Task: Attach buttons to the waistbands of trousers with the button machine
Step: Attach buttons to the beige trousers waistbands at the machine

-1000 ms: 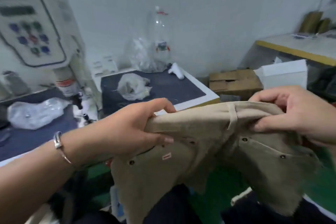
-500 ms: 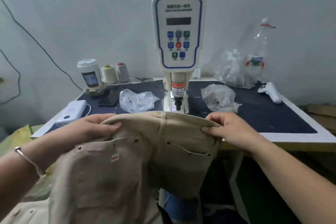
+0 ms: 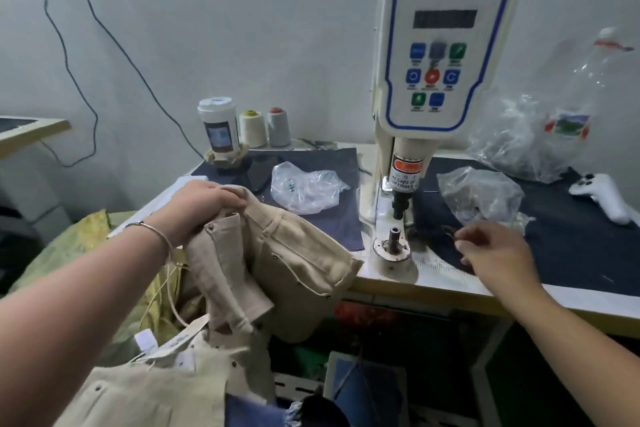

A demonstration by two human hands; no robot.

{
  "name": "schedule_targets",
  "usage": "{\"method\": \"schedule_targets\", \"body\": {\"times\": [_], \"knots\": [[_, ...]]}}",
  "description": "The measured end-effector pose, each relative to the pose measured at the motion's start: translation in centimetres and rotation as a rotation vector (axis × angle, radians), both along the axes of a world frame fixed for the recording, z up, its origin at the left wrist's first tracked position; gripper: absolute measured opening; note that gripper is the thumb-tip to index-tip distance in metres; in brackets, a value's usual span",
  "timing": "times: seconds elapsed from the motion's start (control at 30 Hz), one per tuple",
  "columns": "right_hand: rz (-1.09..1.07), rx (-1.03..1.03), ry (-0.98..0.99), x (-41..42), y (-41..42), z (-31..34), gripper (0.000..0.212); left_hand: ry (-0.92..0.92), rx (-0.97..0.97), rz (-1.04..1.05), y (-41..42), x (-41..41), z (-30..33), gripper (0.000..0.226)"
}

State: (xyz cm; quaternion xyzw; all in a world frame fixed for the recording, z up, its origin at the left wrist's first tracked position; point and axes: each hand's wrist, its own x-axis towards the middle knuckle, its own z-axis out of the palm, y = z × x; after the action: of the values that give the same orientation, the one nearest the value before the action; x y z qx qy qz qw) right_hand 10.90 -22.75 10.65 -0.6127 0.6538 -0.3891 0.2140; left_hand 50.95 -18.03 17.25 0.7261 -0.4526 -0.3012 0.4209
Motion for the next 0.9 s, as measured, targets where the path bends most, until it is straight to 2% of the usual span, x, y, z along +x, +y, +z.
{"method": "schedule_targets", "body": {"times": [0.07, 0.13, 0.17, 0.23, 0.33, 0.37, 0.47, 0.57, 0.73, 0.9], "knots": [[-0.11, -0.028, 0.075, -1.7, -1.3, 0.0, 0.017, -0.172, -0.065, 0.151, -1.7, -0.3, -0.9, 0.023], [-0.158, -0.065, 0.17, -3.4, -2.2, -0.2, 0.011, -0.285, -0.087, 0.157, -3.3, -2.1, -2.4, 0.021], [-0.164, -0.075, 0.195, -4.1, -2.5, -0.2, 0.007, -0.284, -0.092, 0.13, -4.1, -3.2, -3.2, 0.025], [-0.172, -0.088, 0.236, -5.1, -2.8, -0.3, 0.004, -0.164, -0.065, 0.078, -5.3, -5.0, -4.2, 0.029], [-0.16, -0.146, 0.221, -5.3, -2.8, -0.4, 0.005, 0.256, 0.124, -0.114, -5.7, -4.8, -3.9, 0.006], [-0.159, -0.174, 0.2, -4.9, -2.5, -0.5, 0.005, 0.354, 0.21, -0.203, -5.3, -4.0, -3.5, 0.015], [-0.107, -0.244, 0.135, -2.9, -0.9, -0.7, 0.007, 0.434, 0.355, -0.479, -3.7, -2.2, -2.5, 0.043], [0.021, -0.311, 0.066, -0.2, 1.8, -0.5, 0.015, 0.497, 0.308, -0.601, -1.9, -2.5, -1.9, 0.034], [0.438, -0.411, 0.215, 4.3, 6.4, -0.1, 0.01, 0.523, 0.262, -0.639, 1.2, -4.5, -0.2, 0.033], [0.675, -0.398, 0.322, 8.3, 9.0, 1.3, 0.092, 0.556, 0.194, -0.652, 5.4, -5.0, 2.9, 0.032]]}}
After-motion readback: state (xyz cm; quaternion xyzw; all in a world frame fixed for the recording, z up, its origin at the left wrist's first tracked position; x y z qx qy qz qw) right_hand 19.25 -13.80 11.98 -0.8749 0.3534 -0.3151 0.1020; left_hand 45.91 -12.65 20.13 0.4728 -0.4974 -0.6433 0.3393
